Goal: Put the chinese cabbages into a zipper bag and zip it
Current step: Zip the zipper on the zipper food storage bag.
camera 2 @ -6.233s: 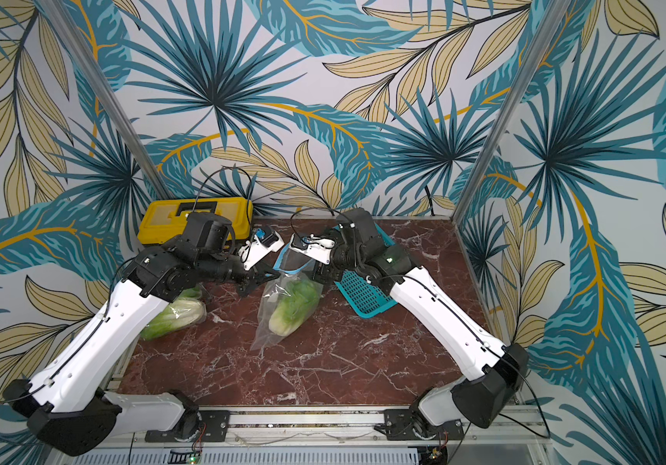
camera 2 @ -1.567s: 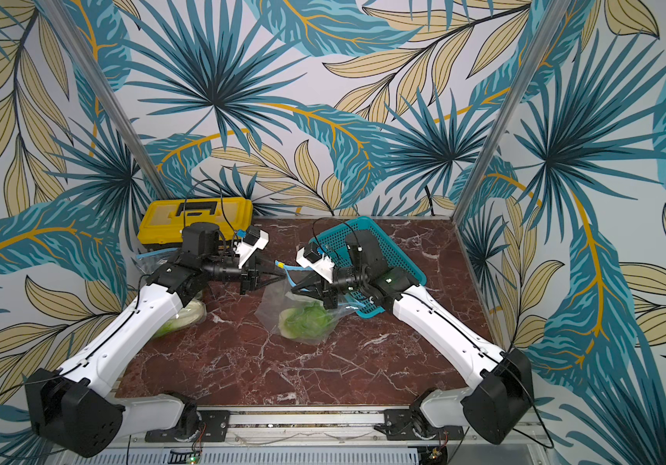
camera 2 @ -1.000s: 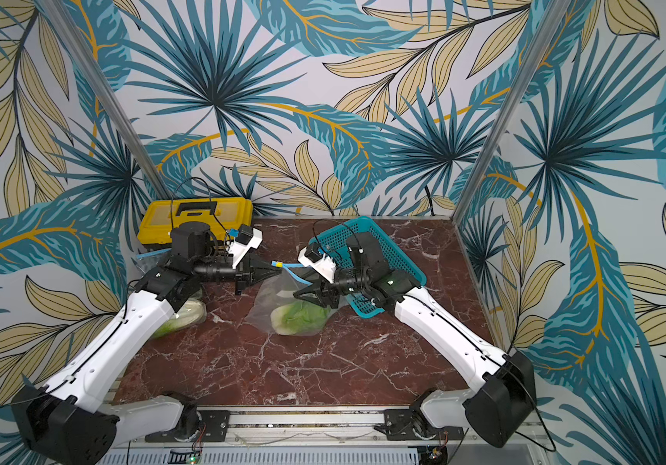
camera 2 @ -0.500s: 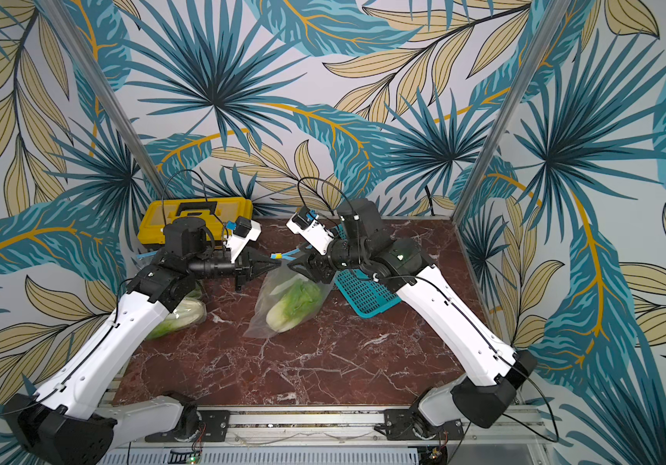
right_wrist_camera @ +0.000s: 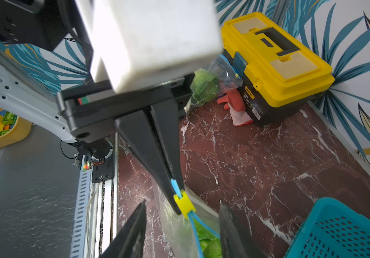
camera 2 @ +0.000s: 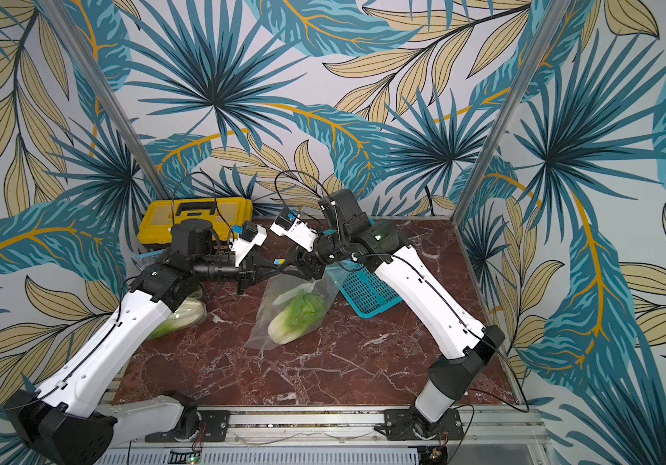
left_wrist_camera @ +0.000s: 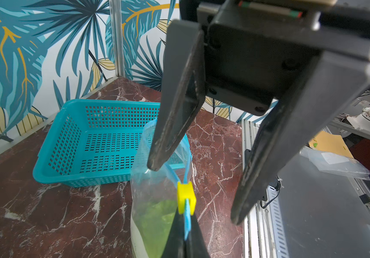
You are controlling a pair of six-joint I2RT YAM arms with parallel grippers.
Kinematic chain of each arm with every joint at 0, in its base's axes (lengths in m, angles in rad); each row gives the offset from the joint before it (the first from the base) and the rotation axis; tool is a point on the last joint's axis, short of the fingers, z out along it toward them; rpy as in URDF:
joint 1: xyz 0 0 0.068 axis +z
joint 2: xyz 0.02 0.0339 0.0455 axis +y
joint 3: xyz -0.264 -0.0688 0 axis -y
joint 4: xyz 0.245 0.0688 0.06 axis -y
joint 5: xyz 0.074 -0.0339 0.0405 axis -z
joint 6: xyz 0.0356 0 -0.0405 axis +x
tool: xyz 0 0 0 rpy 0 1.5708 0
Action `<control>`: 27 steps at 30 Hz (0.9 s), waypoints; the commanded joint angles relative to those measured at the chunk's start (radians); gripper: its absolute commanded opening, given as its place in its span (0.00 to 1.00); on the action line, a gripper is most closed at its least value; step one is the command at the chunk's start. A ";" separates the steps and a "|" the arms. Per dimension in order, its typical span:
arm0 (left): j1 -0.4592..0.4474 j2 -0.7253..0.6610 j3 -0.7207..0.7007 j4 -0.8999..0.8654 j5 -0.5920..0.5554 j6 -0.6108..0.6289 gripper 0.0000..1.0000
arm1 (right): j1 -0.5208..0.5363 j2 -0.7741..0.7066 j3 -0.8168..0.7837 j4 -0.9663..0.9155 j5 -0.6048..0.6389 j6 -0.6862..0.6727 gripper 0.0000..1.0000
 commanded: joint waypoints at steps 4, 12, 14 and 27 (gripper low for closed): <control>-0.008 0.004 0.046 -0.004 0.022 0.019 0.00 | 0.002 0.029 0.022 -0.045 -0.064 -0.023 0.41; -0.007 0.002 0.040 -0.006 0.015 0.022 0.00 | 0.003 0.044 0.025 -0.057 -0.076 -0.026 0.26; -0.008 -0.002 0.045 -0.005 0.004 0.020 0.00 | 0.002 0.043 0.014 -0.060 -0.069 -0.035 0.23; -0.006 -0.030 0.059 -0.005 -0.060 -0.026 0.00 | -0.009 0.027 -0.071 -0.041 -0.015 -0.073 0.04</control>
